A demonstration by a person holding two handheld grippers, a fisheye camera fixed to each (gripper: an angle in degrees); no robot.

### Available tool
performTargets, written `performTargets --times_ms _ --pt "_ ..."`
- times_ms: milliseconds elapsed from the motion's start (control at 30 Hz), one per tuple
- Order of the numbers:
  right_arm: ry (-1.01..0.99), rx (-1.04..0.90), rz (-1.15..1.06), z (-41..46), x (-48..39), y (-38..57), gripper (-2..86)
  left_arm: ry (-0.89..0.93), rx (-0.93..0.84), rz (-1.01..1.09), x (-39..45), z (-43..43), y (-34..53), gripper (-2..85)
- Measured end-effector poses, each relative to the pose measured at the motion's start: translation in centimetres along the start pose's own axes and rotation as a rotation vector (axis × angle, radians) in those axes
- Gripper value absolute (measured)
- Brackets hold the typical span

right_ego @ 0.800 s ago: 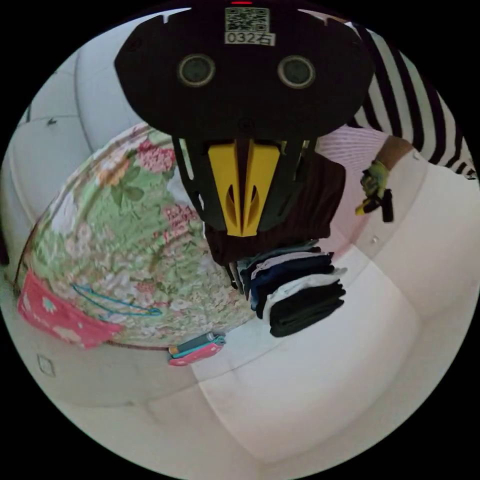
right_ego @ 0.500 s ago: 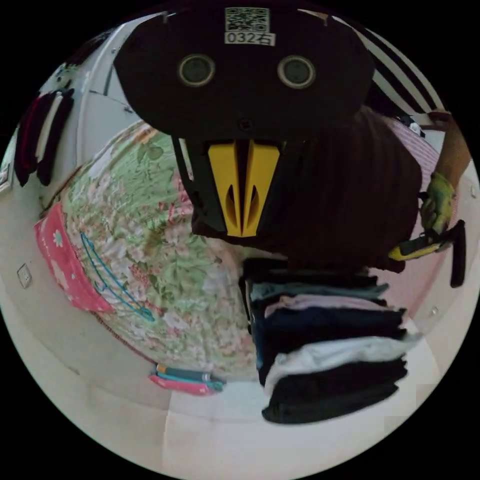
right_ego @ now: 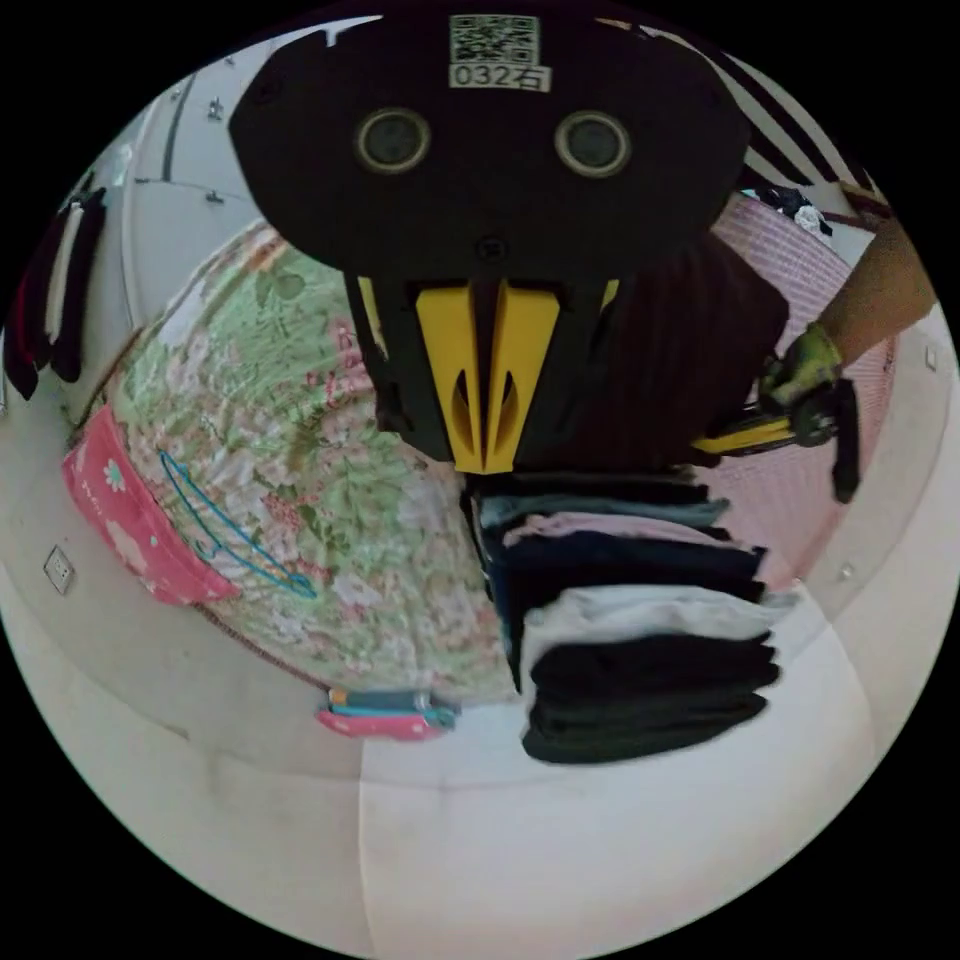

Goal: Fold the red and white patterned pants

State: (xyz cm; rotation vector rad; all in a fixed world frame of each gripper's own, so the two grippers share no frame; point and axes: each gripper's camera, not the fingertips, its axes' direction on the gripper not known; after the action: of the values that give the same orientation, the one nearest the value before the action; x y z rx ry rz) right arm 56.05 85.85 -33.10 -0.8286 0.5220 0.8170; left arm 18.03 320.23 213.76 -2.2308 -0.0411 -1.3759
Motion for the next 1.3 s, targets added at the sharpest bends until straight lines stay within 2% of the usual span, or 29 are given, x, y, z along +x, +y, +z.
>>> performTargets --times_ms 100,167,300,400,567,733,867,1133,1300 --pt "-0.144 0.176 -0.064 -3.4 -2.4 3.5 -1.0 0.111 0.039 -0.06 -3.9 -0.7 0.9 -0.9" --pt "-0.252 0.238 -0.157 -4.4 -4.7 7.2 -1.0 0.182 0.206 -0.088 -6.4 -4.0 3.2 -0.9" --pt "-0.404 0.243 -0.322 -3.0 -8.2 13.4 -1.0 0.18 0.326 -0.211 -10.2 -8.8 10.2 -1.0" --pt "-0.488 0.133 -0.446 0.9 -11.5 18.1 -1.0 0.179 0.296 -0.356 -13.3 -10.1 19.3 -1.0" --pt "-0.701 -0.224 -0.554 10.0 -16.3 25.4 -1.0 0.128 0.037 -0.691 -15.4 -9.4 39.3 -1.0" --pt "-0.745 -0.384 -0.69 14.3 -20.3 28.5 -1.0 0.2 -0.034 -1.097 -16.4 -11.3 57.3 -0.9" --pt "-0.721 -0.403 -0.841 16.2 -25.2 28.7 -1.0 0.151 -0.094 -1.364 -18.1 -14.0 70.8 -0.9" --pt "-0.645 -0.384 -1.024 18.0 -40.7 30.4 -1.0 0.208 -0.056 -1.656 -23.0 -16.8 93.1 -0.9" --pt "-0.717 -0.395 -0.999 18.0 -51.9 34.0 -1.0 0.222 0.103 -1.757 -28.1 -20.5 104.0 -0.9"
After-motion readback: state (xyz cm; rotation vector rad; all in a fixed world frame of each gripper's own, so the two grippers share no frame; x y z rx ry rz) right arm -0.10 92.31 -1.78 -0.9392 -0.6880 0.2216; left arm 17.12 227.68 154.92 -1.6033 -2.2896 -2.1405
